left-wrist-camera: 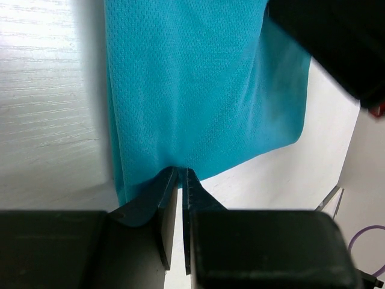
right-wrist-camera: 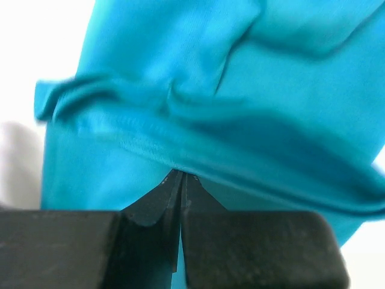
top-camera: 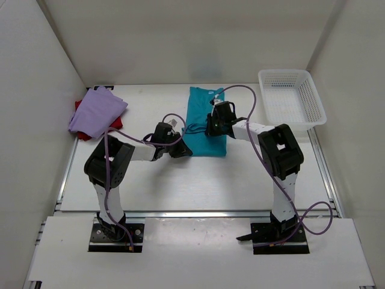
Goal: Fold and stack the t-shirts
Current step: Fold the folded rectangular tshirt in 1/3 of the way
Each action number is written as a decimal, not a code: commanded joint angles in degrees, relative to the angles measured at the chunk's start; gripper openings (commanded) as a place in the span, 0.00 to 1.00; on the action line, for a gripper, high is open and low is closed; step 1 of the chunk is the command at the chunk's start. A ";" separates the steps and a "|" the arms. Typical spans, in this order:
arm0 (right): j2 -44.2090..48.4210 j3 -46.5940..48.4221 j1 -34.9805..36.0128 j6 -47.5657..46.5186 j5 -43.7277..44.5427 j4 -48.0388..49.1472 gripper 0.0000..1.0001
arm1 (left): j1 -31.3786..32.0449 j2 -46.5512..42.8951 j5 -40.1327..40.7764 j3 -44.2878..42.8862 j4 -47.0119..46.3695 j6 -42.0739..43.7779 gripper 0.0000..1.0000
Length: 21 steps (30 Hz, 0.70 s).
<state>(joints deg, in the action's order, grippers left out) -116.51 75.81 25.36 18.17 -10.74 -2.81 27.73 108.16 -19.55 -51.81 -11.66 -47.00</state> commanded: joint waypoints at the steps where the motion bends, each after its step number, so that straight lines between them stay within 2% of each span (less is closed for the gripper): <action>1: -3.10 6.16 -1.01 -2.78 6.96 6.59 0.00 | 0.31 -1.11 1.36 2.24 3.13 1.03 0.21; 6: -6.19 20.84 -4.27 -2.35 4.16 -2.79 0.00 | -0.30 -4.70 -0.05 2.77 3.84 1.03 0.20; 10: 1.52 16.49 -4.80 -0.95 -0.32 -5.36 0.00 | -1.35 -9.09 -0.66 3.12 5.16 1.91 0.22; 13: 11.44 2.36 -6.20 2.12 -4.97 -1.61 0.00 | -3.10 -11.83 -1.80 5.14 4.72 0.86 0.23; 15: 19.96 -13.06 -6.99 6.59 -7.87 3.73 0.02 | -4.34 -13.67 -2.25 7.59 4.10 0.16 0.27; 18: 26.93 -28.12 -8.39 9.24 -9.99 11.06 0.11 | -5.66 -14.73 -1.46 8.31 4.71 0.68 0.31; 21: 30.72 -35.88 -9.89 10.39 -12.53 12.56 0.25 | -5.93 -14.56 0.12 8.48 6.29 1.04 0.37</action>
<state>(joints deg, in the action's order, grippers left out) -87.39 45.67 16.91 25.54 -19.09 4.21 21.93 95.57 -20.14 -43.99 -6.87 -46.44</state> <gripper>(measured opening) 0.227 0.355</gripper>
